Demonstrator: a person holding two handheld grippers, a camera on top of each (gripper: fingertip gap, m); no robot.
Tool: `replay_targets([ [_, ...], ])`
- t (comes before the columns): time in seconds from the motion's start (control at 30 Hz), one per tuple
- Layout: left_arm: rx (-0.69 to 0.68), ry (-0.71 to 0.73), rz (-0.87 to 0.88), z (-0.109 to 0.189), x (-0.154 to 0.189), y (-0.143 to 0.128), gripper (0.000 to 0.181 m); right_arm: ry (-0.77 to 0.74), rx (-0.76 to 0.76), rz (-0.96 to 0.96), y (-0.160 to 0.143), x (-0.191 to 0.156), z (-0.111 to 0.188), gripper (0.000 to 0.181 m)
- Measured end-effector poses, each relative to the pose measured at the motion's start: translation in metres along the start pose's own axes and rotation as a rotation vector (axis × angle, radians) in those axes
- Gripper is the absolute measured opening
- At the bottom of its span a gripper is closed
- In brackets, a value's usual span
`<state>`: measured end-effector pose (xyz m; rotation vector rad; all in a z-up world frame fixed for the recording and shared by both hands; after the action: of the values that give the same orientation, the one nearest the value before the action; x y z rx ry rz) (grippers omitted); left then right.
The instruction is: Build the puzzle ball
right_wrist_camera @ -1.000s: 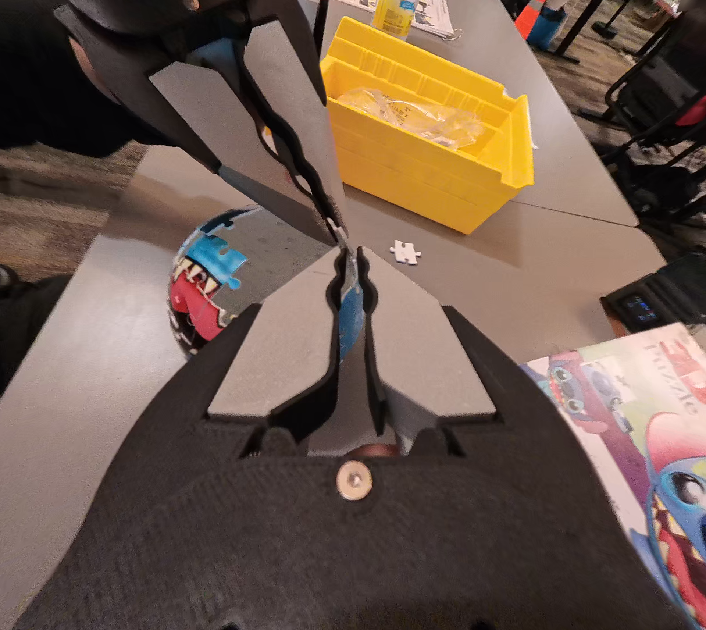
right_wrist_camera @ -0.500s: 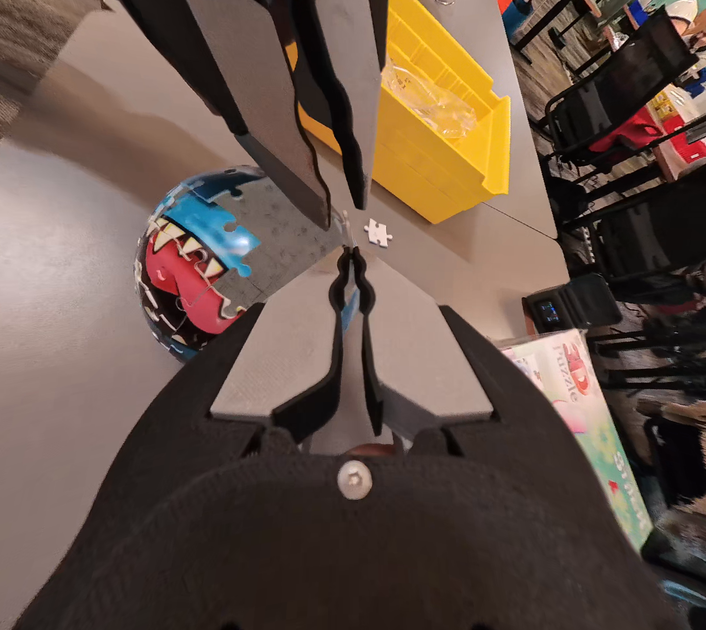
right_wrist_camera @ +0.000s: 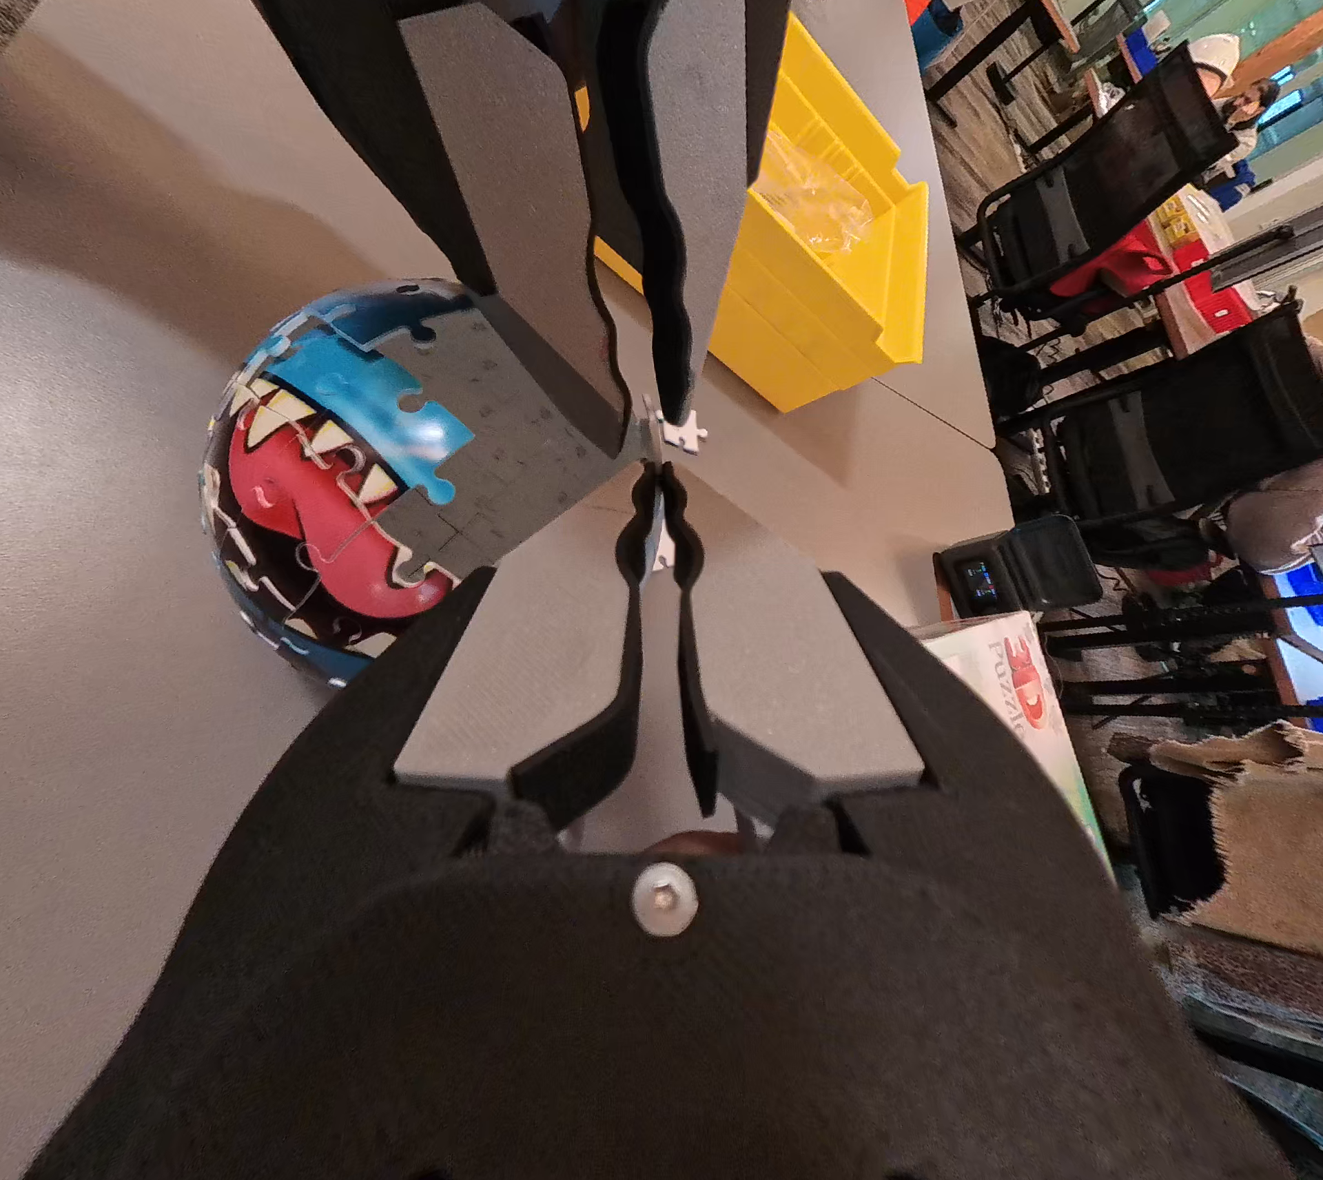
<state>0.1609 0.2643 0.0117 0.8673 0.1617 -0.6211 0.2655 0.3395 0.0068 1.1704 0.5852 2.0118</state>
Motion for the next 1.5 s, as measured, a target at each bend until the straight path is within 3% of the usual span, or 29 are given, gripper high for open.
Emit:
replay_targets([
  [0.03, 0.000, 0.004, -0.004, 0.000, 0.000, 0.000, 0.014, -0.003, -0.002, 0.005, 0.000, 0.000, 0.000, 0.000],
  [0.57, -0.049, 0.003, -0.051, -0.008, -0.002, 0.003, 0.005, -0.019, 0.032, 0.079, -0.006, 0.000, -0.002, 0.000],
  [0.9, -0.063, 0.008, -0.059, -0.011, -0.002, 0.004, 0.002, 0.023, 0.062, 0.026, -0.013, 0.006, -0.005, 0.000],
  [1.5, -0.035, 0.053, -0.040, -0.010, -0.001, 0.000, 0.002, 0.061, 0.042, 0.086, -0.009, 0.011, -0.011, 0.000],
])
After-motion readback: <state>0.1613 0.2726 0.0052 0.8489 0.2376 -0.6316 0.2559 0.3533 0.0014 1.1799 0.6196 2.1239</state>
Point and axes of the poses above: each gripper's, where its closed fingertips meet, z back along the fingers, y out of its top, x = y × z across the jaws, the point moved 10 cm from there along z, back along the fingers, and after that the axes turned 3 degrees about -z, right-handed, at the moved point
